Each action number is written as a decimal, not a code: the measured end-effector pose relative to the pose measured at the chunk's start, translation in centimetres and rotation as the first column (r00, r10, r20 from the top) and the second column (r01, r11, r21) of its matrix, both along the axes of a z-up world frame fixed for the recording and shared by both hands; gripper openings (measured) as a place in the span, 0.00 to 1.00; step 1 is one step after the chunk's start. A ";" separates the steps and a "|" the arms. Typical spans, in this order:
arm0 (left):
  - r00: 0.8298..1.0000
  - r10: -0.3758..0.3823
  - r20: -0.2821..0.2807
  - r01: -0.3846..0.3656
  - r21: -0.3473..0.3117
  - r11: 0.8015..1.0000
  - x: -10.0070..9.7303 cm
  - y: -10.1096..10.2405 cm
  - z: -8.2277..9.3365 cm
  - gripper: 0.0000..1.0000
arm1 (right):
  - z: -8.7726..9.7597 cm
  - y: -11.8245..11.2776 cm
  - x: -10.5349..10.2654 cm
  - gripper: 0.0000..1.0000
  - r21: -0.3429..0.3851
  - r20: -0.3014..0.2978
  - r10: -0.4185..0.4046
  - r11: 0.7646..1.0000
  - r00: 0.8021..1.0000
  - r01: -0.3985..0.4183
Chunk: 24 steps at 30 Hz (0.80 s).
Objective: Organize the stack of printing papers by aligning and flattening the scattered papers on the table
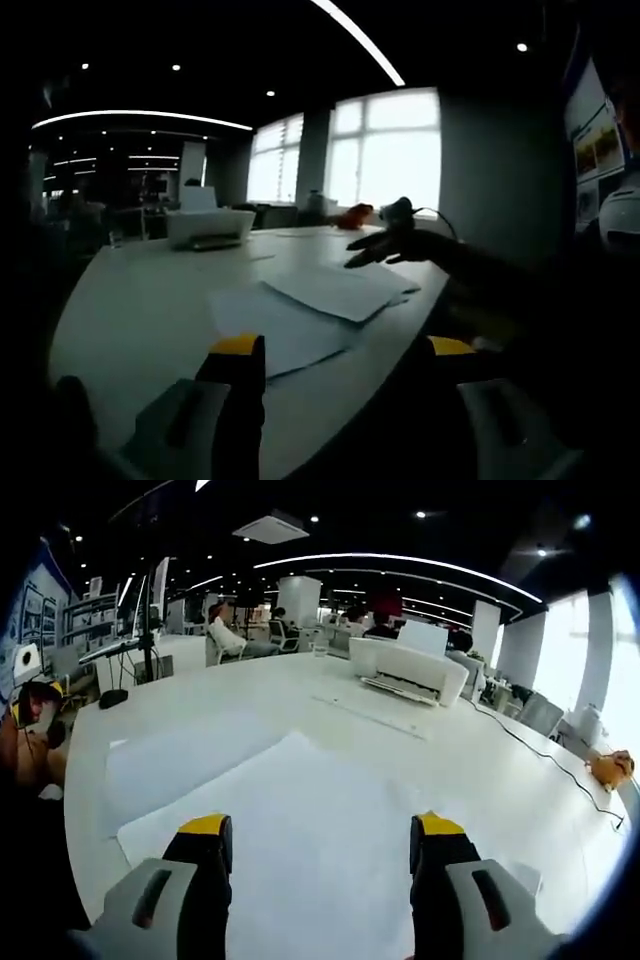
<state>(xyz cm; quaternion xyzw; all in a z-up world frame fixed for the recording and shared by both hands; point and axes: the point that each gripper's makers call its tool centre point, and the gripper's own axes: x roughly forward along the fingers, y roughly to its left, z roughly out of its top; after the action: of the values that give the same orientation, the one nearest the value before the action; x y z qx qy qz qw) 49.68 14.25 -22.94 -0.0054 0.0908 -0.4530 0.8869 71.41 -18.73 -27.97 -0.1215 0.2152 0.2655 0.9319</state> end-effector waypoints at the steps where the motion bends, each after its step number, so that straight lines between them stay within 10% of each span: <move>1: 1.000 0.001 0.001 -0.001 -0.001 1.000 0.0 0.0 0.0 0.66 | 0.0 -0.1 0.1 0.68 0.002 -0.001 -0.001 1.000 1.000 0.001; 24: 1.000 0.002 -0.004 -0.002 -0.007 1.000 0.1 0.2 -0.2 0.66 | -1.1 -1.4 3.6 0.68 0.017 -0.020 -0.027 0.999 0.999 0.027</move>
<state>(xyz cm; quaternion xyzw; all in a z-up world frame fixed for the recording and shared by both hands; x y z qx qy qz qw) 49.79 14.45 -23.10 -0.0096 0.0909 -0.4524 0.8871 74.99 -20.12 -29.09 -0.1077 0.2235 0.2558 0.9344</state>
